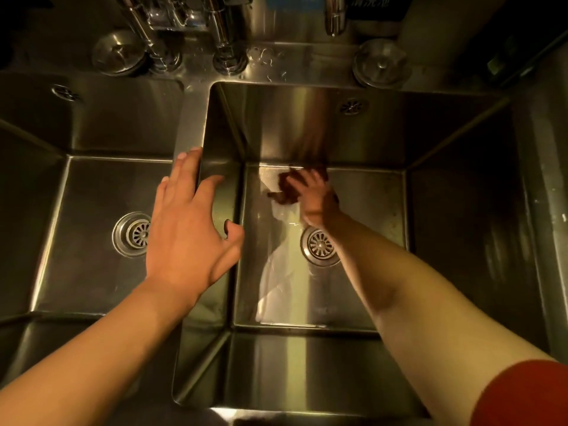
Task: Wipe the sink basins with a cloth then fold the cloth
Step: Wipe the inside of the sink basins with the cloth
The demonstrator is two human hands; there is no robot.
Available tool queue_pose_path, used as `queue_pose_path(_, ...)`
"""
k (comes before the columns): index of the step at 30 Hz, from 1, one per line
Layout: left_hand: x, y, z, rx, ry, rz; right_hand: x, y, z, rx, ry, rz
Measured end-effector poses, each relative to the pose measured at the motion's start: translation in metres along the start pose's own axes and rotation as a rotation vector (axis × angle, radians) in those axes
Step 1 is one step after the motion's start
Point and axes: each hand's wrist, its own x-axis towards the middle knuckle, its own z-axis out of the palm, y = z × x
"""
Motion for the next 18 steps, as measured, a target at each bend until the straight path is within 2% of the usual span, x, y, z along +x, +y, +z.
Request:
queue_pose_path(5,0.002,-0.002,0.000,0.004,0.001,0.010,-0.053,0.090,-0.005,-0.044,0.080,0.263)
queue_pose_path(9,0.002,-0.003,0.001,-0.006,0.005,0.013,-0.117,0.122,0.011,-0.148,0.029,0.367)
queue_pose_path(12,0.002,-0.004,0.002,-0.007,0.015,0.026,-0.159,0.116,0.030,-0.155,-0.083,0.383)
queue_pose_path(15,0.002,-0.004,0.003,-0.006,0.016,0.033,-0.192,0.102,0.053,-0.226,-0.181,0.300)
queue_pose_path(18,0.002,-0.005,0.004,-0.006,0.020,0.033,-0.198,0.093,0.060,-0.253,-0.254,0.040)
